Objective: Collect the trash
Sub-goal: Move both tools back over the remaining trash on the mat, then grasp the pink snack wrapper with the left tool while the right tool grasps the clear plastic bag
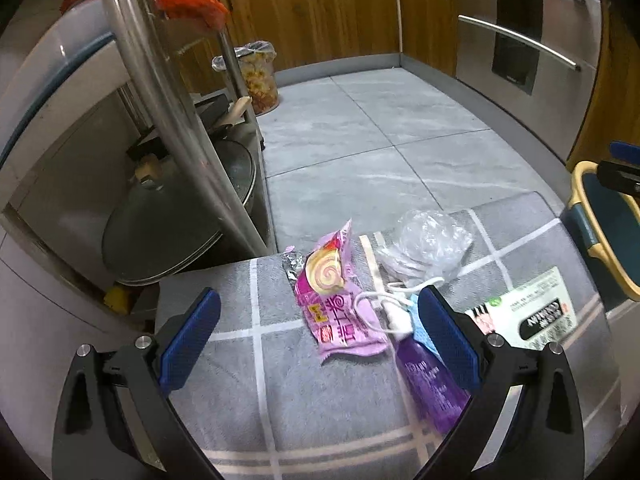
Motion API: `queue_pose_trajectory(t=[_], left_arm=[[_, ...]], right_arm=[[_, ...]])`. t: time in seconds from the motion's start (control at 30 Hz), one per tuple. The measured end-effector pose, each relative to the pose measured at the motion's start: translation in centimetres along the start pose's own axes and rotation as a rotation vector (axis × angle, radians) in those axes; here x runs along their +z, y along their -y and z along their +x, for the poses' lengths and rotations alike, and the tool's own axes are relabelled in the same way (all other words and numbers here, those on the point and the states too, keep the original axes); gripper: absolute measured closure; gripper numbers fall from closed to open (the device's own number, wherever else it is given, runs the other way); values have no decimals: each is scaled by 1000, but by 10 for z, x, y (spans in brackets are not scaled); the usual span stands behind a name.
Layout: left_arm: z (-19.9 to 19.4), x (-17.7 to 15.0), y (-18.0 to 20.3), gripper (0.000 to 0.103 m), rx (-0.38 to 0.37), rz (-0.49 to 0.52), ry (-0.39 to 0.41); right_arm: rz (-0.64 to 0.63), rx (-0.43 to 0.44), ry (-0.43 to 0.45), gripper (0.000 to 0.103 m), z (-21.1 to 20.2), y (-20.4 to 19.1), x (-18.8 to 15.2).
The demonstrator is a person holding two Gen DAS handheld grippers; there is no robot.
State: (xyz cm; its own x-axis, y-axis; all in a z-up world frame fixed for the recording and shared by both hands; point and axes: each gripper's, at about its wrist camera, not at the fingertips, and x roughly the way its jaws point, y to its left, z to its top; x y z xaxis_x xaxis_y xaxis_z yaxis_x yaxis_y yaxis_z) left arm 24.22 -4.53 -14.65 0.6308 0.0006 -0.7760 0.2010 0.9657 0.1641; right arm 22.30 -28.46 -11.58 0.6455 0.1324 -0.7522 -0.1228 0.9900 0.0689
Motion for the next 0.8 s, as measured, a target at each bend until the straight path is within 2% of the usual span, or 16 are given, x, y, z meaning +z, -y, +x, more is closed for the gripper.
queue_pose_trajectory(t=[0.3,0.53,0.7,0.8], left_arm=[[32,5,-22,6,2,-96,-41],[49,7,-22,15,-45,-82,-74],[62,7,-24,22,-60,-77,-101],[67,8,-24,24,-75,-63,-105]], right_arm=[[-56,59,-34,6,24,-28,5],[-87,114,-71,9,50,-51,11],[-107,159,-117,30,72,-68,14],[-117,198,-143,33,82,-79,14]])
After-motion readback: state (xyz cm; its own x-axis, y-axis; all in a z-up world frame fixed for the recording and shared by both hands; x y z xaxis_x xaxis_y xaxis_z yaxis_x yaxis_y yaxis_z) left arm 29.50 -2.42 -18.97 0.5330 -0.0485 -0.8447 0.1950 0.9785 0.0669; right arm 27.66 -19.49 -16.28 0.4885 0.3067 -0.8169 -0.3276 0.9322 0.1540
